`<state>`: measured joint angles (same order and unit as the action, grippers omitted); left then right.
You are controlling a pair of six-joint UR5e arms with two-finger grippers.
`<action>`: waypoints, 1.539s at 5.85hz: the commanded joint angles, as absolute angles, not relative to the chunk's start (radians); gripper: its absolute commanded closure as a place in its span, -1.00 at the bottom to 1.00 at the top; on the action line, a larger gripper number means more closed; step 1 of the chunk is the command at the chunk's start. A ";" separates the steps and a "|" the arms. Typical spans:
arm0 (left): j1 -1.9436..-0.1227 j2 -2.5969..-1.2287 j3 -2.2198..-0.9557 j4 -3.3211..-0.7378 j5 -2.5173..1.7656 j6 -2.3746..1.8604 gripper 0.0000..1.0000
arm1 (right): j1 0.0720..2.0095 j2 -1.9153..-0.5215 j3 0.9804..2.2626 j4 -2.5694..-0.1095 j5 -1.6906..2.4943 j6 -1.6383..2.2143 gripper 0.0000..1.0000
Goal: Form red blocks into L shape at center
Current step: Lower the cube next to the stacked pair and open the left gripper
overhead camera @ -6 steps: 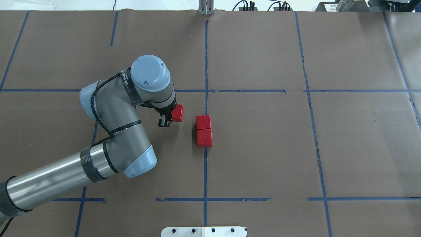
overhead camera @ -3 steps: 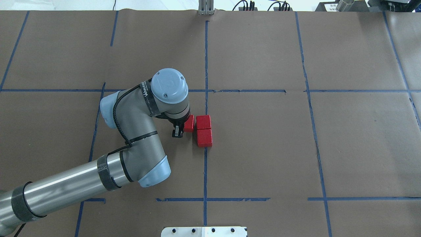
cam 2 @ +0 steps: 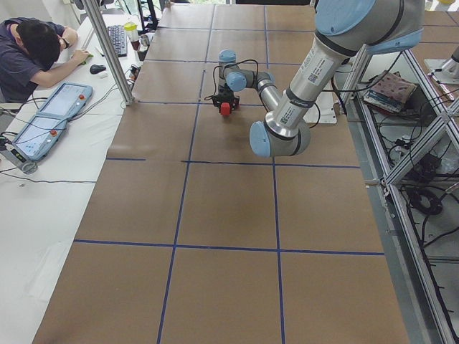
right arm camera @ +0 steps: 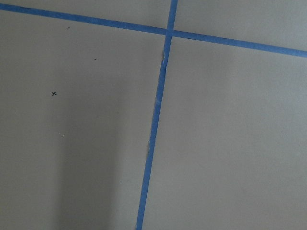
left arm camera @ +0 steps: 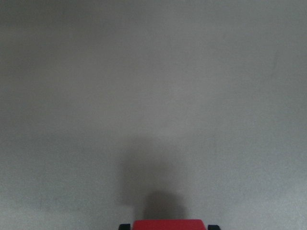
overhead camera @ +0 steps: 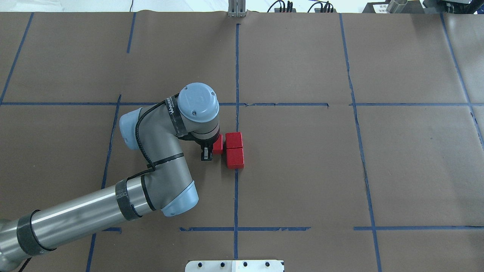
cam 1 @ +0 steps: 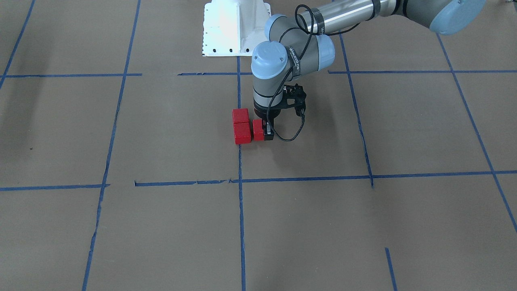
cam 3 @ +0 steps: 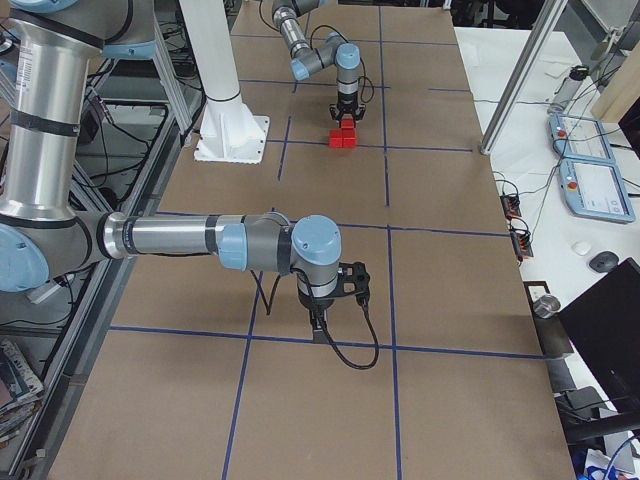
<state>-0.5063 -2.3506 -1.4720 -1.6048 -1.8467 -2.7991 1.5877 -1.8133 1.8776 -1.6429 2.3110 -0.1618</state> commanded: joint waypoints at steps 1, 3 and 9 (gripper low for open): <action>-0.506 -2.352 -1.471 -1.611 -1.838 -2.847 0.42 | 1.588 -1.813 1.876 -1.643 2.310 -0.161 -1.00; -0.506 -2.355 -1.471 -1.615 -1.838 -2.861 0.41 | 1.588 -1.813 1.876 -1.643 2.310 -0.163 -1.00; -0.494 -2.353 -1.470 -1.621 -1.839 -2.884 0.37 | 1.588 -1.813 1.876 -1.643 2.310 -0.163 -1.00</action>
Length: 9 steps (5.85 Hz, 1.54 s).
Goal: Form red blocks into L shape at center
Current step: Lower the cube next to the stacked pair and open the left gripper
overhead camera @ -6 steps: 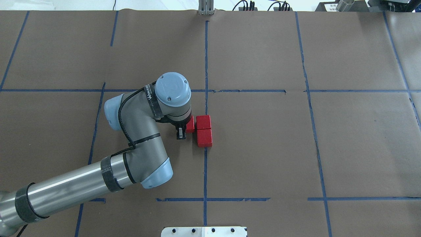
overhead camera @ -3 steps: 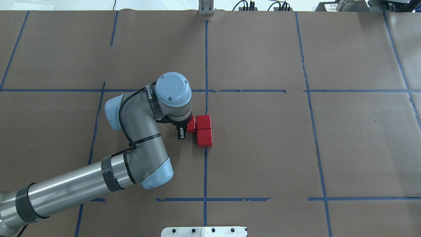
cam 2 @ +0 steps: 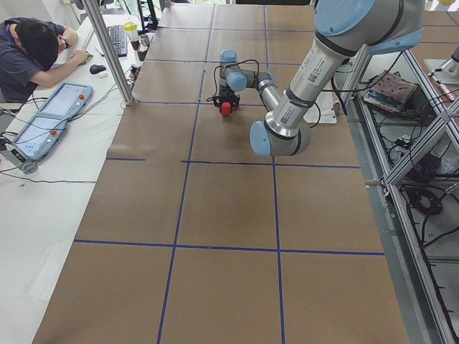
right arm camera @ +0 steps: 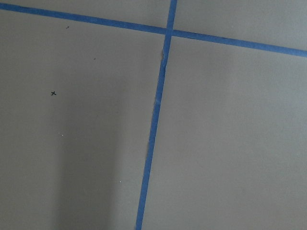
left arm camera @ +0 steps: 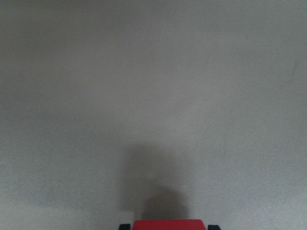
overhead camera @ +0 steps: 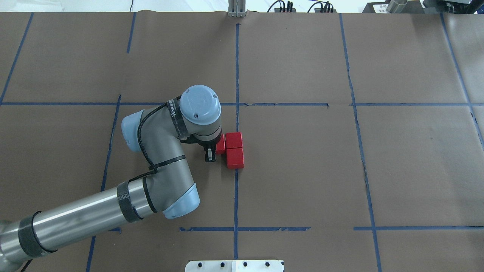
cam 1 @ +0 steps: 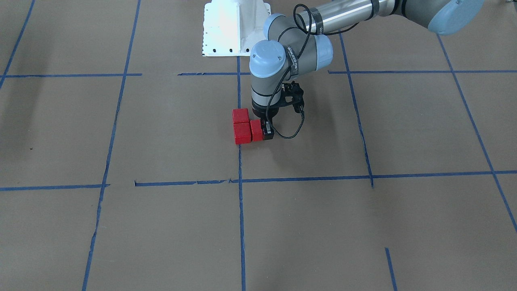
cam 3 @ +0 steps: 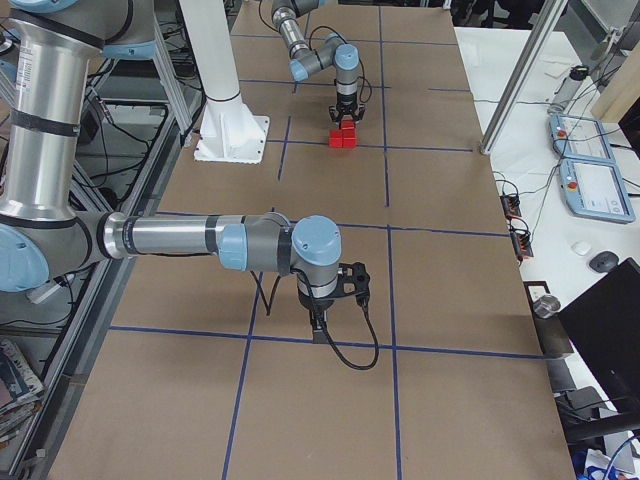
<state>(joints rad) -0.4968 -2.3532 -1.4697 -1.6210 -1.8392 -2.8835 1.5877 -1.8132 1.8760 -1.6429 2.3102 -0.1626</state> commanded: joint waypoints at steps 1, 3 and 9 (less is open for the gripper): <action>-0.494 -2.353 -1.468 -1.621 -1.839 -2.884 0.36 | 1.588 -1.813 1.876 -1.643 2.310 -0.163 -1.00; -0.494 -2.361 -1.459 -1.621 -1.838 -2.884 0.32 | 1.588 -1.813 1.876 -1.643 2.310 -0.163 -0.99; -0.495 -2.361 -1.453 -1.626 -1.838 -2.884 0.13 | 1.588 -1.813 1.876 -1.643 2.309 -0.163 -1.00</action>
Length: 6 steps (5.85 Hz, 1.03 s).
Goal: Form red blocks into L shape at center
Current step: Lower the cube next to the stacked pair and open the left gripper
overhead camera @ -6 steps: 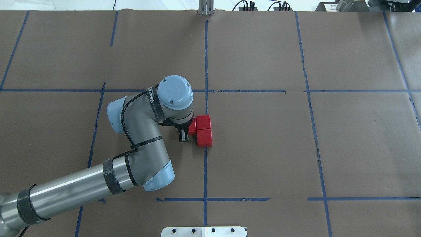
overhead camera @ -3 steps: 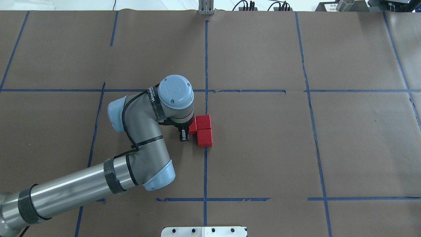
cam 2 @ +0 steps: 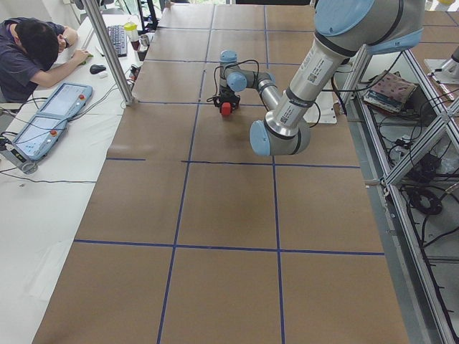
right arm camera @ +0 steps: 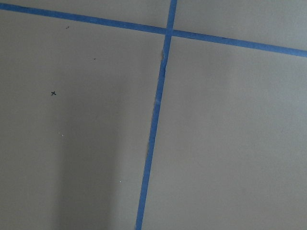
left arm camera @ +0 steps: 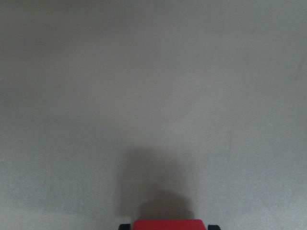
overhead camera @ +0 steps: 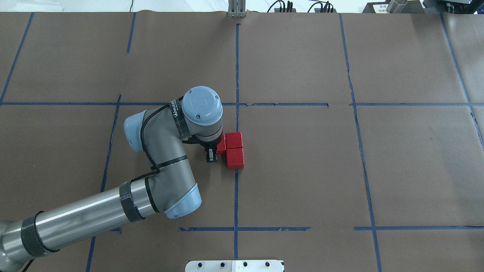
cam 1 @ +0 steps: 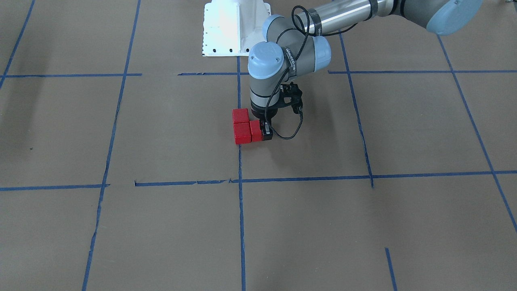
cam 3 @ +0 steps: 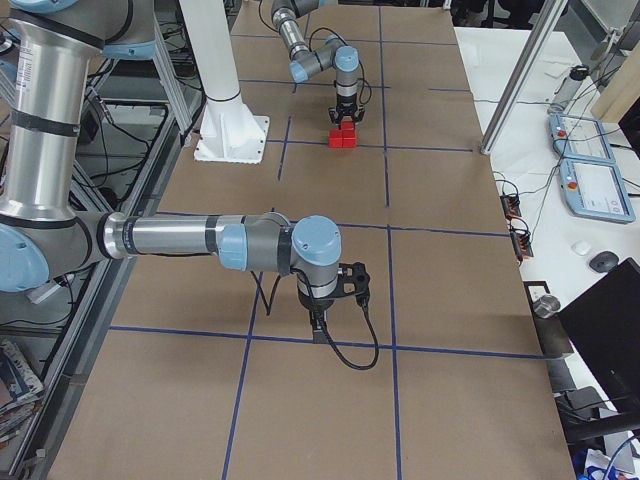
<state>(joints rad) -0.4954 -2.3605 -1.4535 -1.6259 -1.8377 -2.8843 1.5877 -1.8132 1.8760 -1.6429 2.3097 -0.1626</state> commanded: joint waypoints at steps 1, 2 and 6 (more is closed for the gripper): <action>-0.495 -2.362 -1.451 -1.628 -1.838 -2.876 -0.06 | 1.588 -1.813 1.876 -1.643 2.310 -0.163 -1.00; -0.495 -2.368 -1.451 -1.628 -1.838 -2.867 -0.27 | 1.588 -1.812 1.878 -1.643 2.310 -0.164 -1.00; -0.549 -2.367 -1.524 -1.579 -1.900 -2.748 -1.00 | 1.592 -1.807 1.878 -1.643 2.310 -0.167 -1.00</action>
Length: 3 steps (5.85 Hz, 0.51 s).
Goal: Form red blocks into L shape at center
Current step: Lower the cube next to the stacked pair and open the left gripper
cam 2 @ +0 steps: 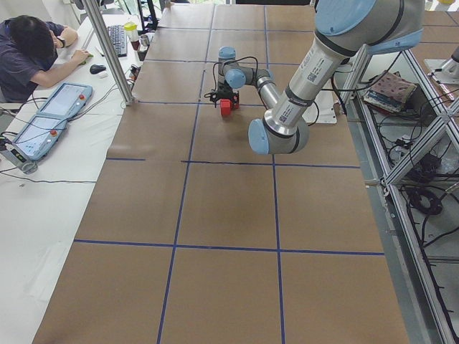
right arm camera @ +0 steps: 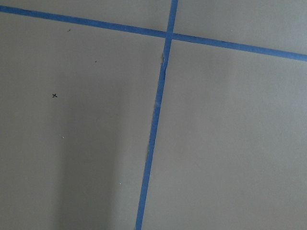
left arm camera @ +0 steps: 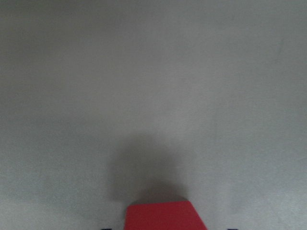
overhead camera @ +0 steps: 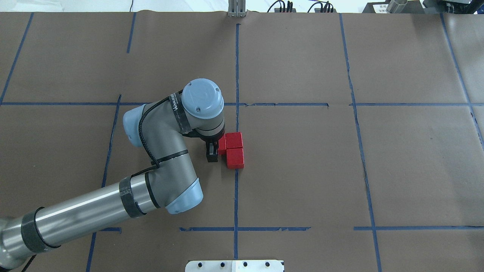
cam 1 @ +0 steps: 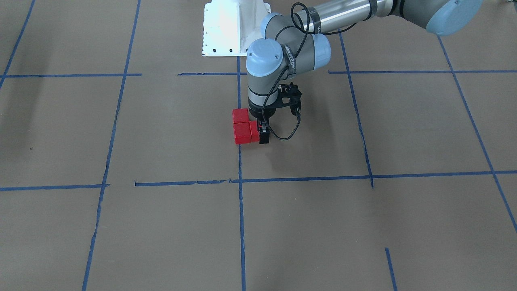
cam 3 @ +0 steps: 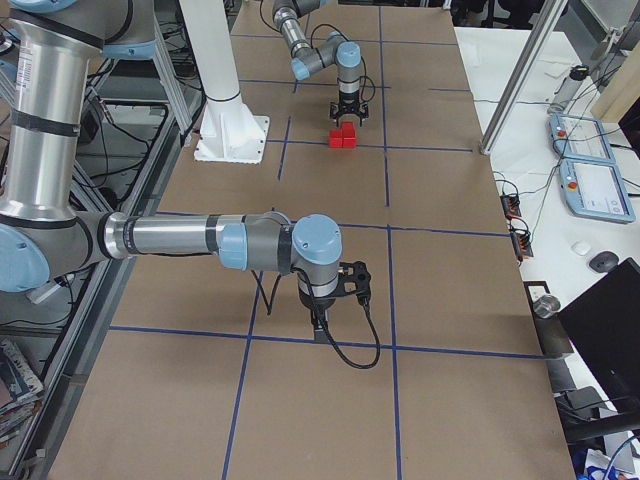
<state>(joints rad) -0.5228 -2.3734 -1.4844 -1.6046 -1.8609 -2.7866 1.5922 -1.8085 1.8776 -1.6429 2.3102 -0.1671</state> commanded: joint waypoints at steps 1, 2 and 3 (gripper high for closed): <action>-0.572 -2.350 -1.628 -1.493 -1.964 -2.633 -1.00 | 1.592 -1.806 1.878 -1.643 2.310 -0.166 -1.00; -0.589 -2.330 -1.723 -1.426 -2.000 -2.470 -1.00 | 1.592 -1.804 1.878 -1.643 2.310 -0.166 -1.00; -0.595 -2.263 -1.834 -1.422 -2.005 -2.265 -1.00 | 1.592 -1.809 1.878 -1.643 2.310 -0.166 -1.00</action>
